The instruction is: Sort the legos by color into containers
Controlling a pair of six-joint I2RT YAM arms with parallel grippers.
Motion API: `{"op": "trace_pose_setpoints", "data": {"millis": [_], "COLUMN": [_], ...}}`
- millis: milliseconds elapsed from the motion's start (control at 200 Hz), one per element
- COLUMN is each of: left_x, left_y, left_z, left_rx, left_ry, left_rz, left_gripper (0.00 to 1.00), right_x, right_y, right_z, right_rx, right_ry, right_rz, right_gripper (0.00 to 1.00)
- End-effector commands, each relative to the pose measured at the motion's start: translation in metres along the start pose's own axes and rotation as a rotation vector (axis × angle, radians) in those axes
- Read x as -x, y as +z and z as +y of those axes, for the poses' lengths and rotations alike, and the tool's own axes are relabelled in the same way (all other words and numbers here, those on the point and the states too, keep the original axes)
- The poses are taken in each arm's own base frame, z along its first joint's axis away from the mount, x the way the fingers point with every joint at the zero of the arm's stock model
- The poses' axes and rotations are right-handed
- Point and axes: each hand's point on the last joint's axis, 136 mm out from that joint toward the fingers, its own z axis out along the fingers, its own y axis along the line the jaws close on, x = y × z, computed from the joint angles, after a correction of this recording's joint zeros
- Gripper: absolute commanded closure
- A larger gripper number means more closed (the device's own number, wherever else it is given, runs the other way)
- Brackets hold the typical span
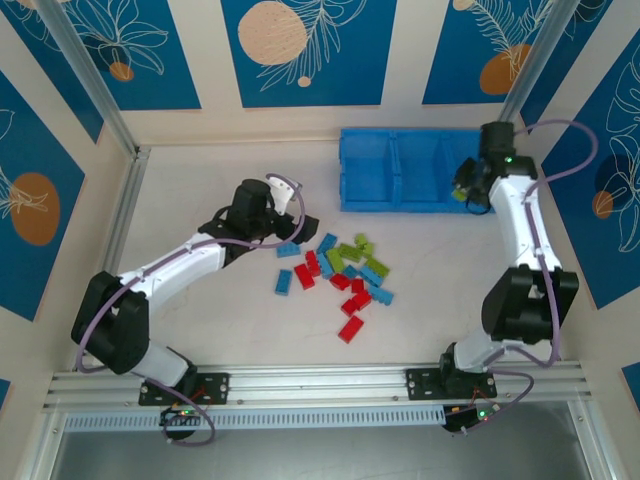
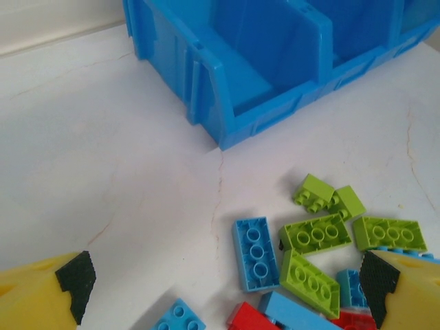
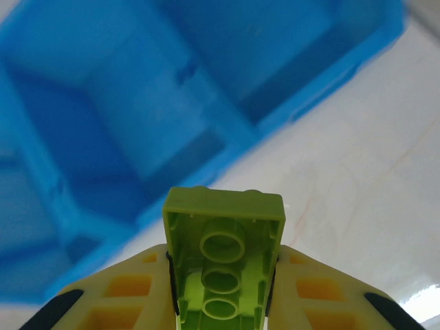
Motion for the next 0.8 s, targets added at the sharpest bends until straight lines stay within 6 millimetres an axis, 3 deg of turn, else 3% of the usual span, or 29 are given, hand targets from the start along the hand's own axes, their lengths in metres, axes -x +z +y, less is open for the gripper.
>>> {"op": "trace_pose_setpoints", "data": {"millis": [0,135,275,340,380,470,625,670,795], "left_x": [0.021,0.027,0.033,0.031,0.029,0.026,0.013,0.005,-0.023], "left_y": [0.002,-0.001,0.000,0.003,0.003,0.004,0.004,0.005,-0.001], "left_z": [-0.004,0.004,0.005,0.007,0.008,0.013,0.027,0.033,0.047], "left_rx": [-0.007,0.038,0.043,0.049,0.058,0.086,0.176,0.215,0.346], "left_ry": [-0.021,-0.050,-0.121,-0.161,-0.183,-0.236,-0.363,-0.412,-0.593], "left_rz": [-0.055,-0.071,-0.083,-0.066,-0.059,-0.056,0.005,0.042,0.146], "left_gripper": [0.00,0.00,0.00,0.00,0.00,0.00,0.00,0.00,0.02], "right_x": [0.035,0.065,0.080,0.082,0.081,0.088,0.089,0.082,0.032], "right_y": [0.037,0.082,0.125,0.137,0.143,0.135,0.098,0.085,0.054], "right_z": [-0.018,-0.021,-0.017,-0.009,-0.007,-0.004,0.002,0.007,0.006], "right_rx": [-0.072,-0.085,-0.054,-0.022,-0.014,-0.010,0.050,0.095,0.138], "right_ry": [0.051,0.158,0.239,0.242,0.238,0.227,0.235,0.237,0.222], "right_rz": [0.019,0.071,0.150,0.191,0.217,0.212,0.203,0.215,0.258], "right_gripper": [0.70,0.70,0.69,0.63,0.54,0.34,0.31,0.31,0.31]}}
